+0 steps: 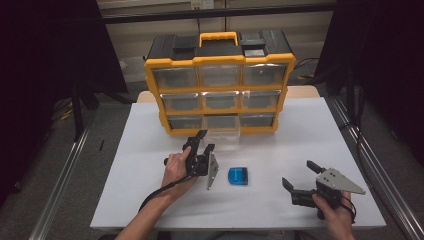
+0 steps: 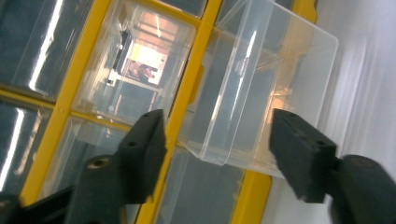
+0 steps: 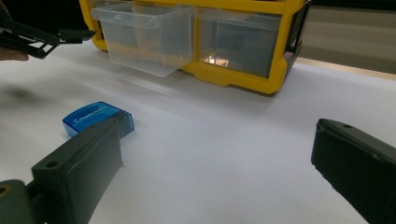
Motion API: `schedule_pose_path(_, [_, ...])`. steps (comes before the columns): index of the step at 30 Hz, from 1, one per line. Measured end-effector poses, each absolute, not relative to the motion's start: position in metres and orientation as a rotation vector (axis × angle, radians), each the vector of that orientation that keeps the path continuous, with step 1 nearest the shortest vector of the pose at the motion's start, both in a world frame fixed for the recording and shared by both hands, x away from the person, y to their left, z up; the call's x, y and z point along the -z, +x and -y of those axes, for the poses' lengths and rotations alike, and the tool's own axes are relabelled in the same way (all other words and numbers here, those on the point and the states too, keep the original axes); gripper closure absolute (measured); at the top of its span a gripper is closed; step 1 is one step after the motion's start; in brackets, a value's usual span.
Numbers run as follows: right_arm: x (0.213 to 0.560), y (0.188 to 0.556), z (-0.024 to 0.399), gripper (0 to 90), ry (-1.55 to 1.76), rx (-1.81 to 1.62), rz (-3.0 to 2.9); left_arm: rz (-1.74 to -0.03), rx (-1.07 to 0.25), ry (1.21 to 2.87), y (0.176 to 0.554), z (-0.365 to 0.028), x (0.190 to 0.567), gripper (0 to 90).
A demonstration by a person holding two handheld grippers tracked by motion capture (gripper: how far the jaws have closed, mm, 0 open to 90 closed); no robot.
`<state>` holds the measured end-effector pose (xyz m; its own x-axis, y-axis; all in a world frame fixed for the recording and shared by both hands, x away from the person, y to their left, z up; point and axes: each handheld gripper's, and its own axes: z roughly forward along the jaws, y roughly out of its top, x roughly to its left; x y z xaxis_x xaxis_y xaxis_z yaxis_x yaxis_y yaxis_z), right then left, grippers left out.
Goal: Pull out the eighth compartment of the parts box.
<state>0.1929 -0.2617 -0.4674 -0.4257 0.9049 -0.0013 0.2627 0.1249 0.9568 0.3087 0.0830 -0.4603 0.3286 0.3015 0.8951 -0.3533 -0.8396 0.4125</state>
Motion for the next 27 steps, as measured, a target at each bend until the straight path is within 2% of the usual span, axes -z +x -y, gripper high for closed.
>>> schedule_pose_path(4, [0.467,0.193,0.262,1.7,1.13,-1.319,-1.782,-0.08,-1.436,2.03,0.308,-0.087,0.457,19.3])
schedule_pose_path(9, [0.467,0.193,0.262,1.6,1.131,-1.323,-1.784,-0.277,-1.235,2.003,0.31,-0.096,0.451,12.2])
schedule_pose_path(18, [0.467,0.193,0.262,1.6,1.132,-1.322,-1.785,-0.564,-0.857,1.91,0.317,-0.116,0.444,10.2])
schedule_pose_path(27, [0.467,0.192,0.261,1.6,1.133,-1.322,-1.787,-0.716,-0.657,1.85,0.319,-0.13,0.454,4.8])
